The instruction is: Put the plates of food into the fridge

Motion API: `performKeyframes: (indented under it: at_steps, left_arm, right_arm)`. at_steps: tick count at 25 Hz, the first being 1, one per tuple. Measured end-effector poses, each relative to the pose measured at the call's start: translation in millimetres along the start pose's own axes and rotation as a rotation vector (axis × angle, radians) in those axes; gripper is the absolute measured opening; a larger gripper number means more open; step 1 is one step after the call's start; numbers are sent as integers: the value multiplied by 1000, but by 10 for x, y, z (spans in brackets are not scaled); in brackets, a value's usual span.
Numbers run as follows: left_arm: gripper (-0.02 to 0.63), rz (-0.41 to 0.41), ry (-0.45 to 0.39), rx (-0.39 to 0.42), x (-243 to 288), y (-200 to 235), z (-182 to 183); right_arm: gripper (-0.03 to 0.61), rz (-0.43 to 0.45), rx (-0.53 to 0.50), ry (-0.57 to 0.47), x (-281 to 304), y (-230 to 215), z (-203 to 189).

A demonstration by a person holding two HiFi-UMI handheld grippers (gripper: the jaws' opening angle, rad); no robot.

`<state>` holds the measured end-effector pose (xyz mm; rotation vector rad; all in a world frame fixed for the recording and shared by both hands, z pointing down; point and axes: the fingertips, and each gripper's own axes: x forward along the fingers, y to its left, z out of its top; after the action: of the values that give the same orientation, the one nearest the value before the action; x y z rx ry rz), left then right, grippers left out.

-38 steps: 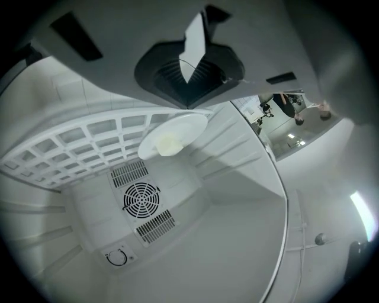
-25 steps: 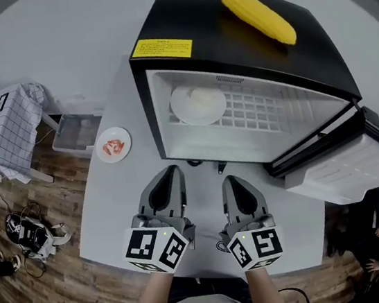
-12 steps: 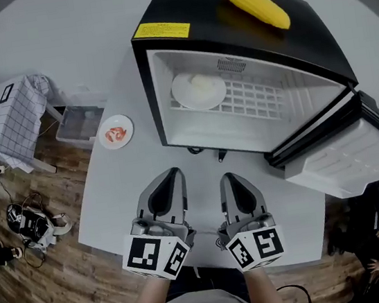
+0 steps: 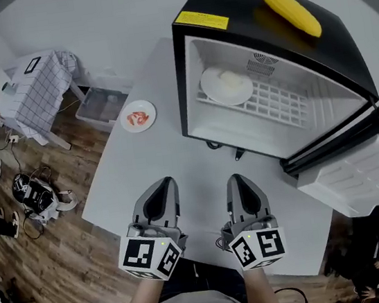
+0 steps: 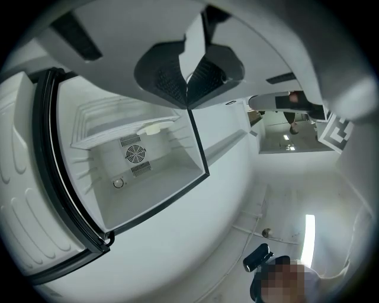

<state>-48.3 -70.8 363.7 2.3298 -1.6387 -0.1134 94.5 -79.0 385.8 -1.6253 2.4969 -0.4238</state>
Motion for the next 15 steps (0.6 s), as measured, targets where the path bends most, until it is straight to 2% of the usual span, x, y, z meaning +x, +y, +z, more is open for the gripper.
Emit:
performKeyframes:
  at_steps: [9,15]
  left_arm:
    - [9,175,79,-60,-413,729,-306]
    - [9,249,116,-128,-547,1323,-409]
  right_arm:
    - [14,46,54,55,191,176,-200]
    - [14,14,90,91,341,263,-369]
